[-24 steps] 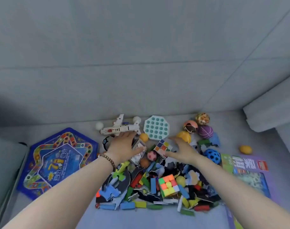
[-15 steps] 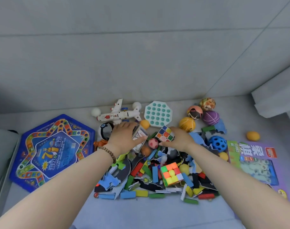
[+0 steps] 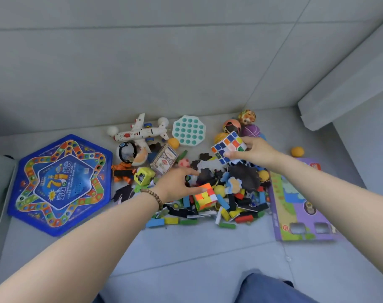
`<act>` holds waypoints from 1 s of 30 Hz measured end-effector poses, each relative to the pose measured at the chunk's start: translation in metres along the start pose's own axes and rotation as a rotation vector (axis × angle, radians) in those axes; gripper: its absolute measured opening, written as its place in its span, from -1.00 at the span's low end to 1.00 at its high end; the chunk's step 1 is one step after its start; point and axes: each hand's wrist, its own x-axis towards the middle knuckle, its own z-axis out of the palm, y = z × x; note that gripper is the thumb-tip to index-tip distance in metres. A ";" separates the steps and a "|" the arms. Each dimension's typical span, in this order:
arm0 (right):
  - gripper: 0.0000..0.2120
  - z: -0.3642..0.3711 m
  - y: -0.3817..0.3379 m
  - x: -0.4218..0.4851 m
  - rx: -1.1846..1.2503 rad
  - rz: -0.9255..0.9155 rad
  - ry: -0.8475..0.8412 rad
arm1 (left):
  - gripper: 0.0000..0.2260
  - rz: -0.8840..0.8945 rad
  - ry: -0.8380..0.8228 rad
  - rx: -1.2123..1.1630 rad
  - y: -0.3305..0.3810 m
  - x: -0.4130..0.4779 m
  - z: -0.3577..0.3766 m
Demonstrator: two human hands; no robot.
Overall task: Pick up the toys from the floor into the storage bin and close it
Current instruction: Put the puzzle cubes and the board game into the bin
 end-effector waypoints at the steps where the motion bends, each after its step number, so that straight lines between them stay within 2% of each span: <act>1: -0.71 -0.003 0.005 -0.005 -0.010 0.015 0.005 | -0.39 -0.022 -0.018 -0.019 0.004 -0.001 0.008; 4: -0.65 -0.005 0.024 -0.016 -0.071 0.064 -0.017 | -0.37 -0.090 -0.006 -0.150 0.011 0.000 0.032; 9: -0.65 0.000 0.043 -0.018 -0.064 0.090 -0.048 | -0.28 -0.066 -0.035 0.133 0.008 0.010 0.053; 11: -0.66 0.000 0.044 -0.012 -0.043 0.093 -0.049 | -0.34 -0.075 -0.052 0.209 0.006 0.017 0.051; 13: -0.68 -0.003 0.042 -0.006 -0.023 0.082 -0.054 | -0.43 -0.071 -0.096 0.122 0.006 0.026 0.041; 16: -0.69 -0.012 0.029 0.000 0.056 0.070 0.000 | -0.51 -0.074 -0.152 -0.083 0.012 0.039 -0.005; 21: -0.66 -0.025 -0.013 0.000 0.113 0.054 0.056 | -0.46 -0.149 0.032 -0.362 0.026 0.034 -0.101; 23: -0.70 -0.023 -0.043 -0.002 0.094 0.008 0.046 | -0.54 -0.150 0.062 -0.413 0.032 0.021 -0.136; 25: -0.71 -0.015 -0.078 -0.004 0.074 -0.054 0.035 | -0.59 -0.140 0.094 -0.416 0.033 0.001 -0.168; 30: -0.60 0.040 -0.182 -0.018 0.115 -0.178 -0.008 | -0.51 -0.163 0.256 -0.533 0.007 -0.095 -0.241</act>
